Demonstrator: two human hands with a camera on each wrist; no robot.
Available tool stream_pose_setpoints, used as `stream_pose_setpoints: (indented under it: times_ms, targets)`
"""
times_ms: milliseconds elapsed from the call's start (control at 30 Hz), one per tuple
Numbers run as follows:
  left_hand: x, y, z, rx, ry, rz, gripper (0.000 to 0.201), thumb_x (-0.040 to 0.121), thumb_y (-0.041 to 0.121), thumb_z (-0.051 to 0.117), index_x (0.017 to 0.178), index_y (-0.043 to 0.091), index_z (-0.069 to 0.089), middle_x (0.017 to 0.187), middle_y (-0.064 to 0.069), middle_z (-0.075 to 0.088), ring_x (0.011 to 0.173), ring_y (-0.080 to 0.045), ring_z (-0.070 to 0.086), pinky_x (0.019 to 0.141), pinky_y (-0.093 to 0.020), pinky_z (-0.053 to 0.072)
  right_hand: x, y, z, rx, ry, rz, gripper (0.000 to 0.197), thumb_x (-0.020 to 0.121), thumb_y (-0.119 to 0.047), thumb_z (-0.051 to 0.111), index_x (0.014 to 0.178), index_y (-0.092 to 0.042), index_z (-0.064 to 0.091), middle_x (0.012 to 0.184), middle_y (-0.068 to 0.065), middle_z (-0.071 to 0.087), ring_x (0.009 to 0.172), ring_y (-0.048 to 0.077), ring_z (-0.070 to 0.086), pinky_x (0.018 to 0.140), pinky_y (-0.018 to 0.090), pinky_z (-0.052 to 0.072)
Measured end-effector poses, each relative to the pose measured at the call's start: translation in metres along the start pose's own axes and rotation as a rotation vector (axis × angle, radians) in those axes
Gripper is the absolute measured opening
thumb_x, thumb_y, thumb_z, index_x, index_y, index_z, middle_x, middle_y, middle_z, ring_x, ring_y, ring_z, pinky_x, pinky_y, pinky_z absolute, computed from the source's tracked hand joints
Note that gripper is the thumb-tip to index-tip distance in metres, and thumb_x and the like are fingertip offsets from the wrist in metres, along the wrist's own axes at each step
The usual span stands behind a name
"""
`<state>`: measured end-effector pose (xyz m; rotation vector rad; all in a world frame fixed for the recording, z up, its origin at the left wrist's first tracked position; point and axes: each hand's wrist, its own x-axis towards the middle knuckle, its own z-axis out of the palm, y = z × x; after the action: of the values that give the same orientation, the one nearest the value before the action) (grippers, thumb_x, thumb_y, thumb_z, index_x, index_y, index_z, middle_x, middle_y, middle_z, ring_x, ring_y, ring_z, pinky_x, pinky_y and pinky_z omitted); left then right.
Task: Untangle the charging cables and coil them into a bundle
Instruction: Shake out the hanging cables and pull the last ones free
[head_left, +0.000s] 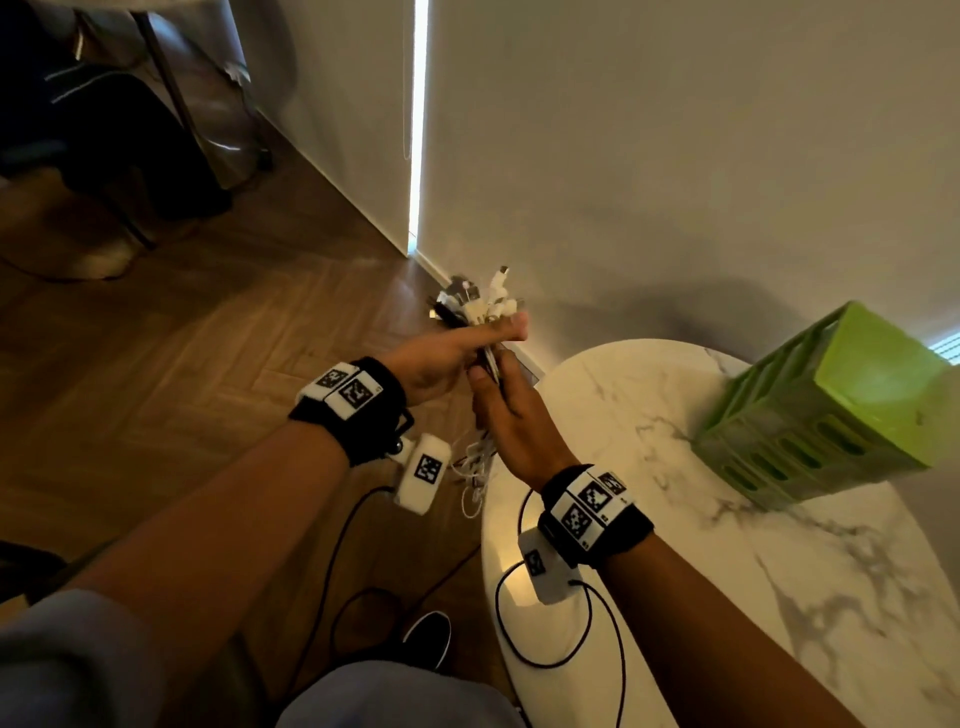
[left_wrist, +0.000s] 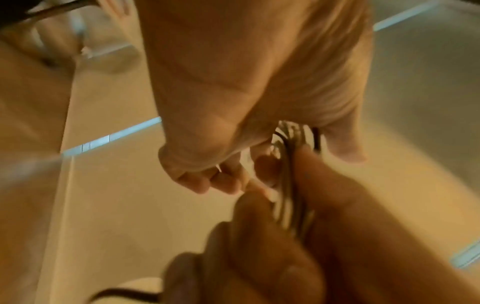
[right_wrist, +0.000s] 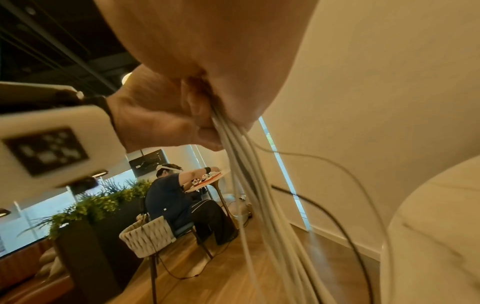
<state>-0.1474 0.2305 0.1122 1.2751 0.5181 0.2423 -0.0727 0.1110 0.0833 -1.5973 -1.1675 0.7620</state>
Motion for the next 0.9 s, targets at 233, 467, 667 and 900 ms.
stream_pose_setpoints:
  times_ms: [233, 467, 667, 900]
  targets:
    - [0.015, -0.004, 0.009, 1.032, 0.241, 0.78, 0.068, 0.071, 0.07, 0.07, 0.122, 0.026, 0.058, 0.123, 0.007, 0.055, 0.123, -0.014, 0.041, 0.107, -0.031, 0.026, 0.014, 0.013, -0.017, -0.021, -0.078, 0.256, 0.024, 0.1, -0.002, 0.044, 0.093, 0.018, 0.055, 0.079, 0.023, 0.047, 0.072, 0.01, 0.047, 0.068, 0.026, 0.042]
    - [0.013, -0.056, -0.01, 0.316, -0.382, 0.012, 0.056, 0.082, 0.031, 0.081, 0.131, 0.022, 0.055, 0.129, -0.001, 0.061, 0.122, -0.02, 0.059, 0.101, -0.037, 0.051, 0.003, -0.01, -0.025, 0.485, 0.086, 0.388, 0.039, 0.1, -0.018, 0.049, 0.065, -0.021, 0.064, 0.061, -0.008, 0.056, 0.06, 0.009, 0.053, 0.064, 0.026, 0.043]
    - [0.021, -0.074, -0.03, 0.854, -0.345, 0.048, 0.015, 0.085, 0.024, 0.079, 0.096, 0.017, 0.072, 0.078, 0.017, 0.064, 0.075, 0.007, 0.061, 0.082, -0.021, 0.052, 0.006, -0.032, -0.031, 0.64, -0.043, 0.337, 0.033, 0.09, -0.017, 0.047, 0.057, -0.021, 0.04, 0.058, -0.002, 0.025, 0.059, 0.019, 0.019, 0.064, 0.035, 0.024]
    - [0.057, -0.073, -0.055, 0.53, 0.399, 0.355, 0.016, 0.093, 0.019, 0.07, 0.084, 0.015, 0.057, 0.074, 0.008, 0.062, 0.063, 0.002, 0.057, 0.064, -0.02, 0.048, 0.024, -0.059, -0.019, 0.697, 0.014, 0.109, 0.042, 0.099, -0.013, 0.036, 0.061, -0.015, 0.053, 0.059, 0.001, 0.055, 0.088, 0.029, 0.062, 0.1, 0.032, 0.046]
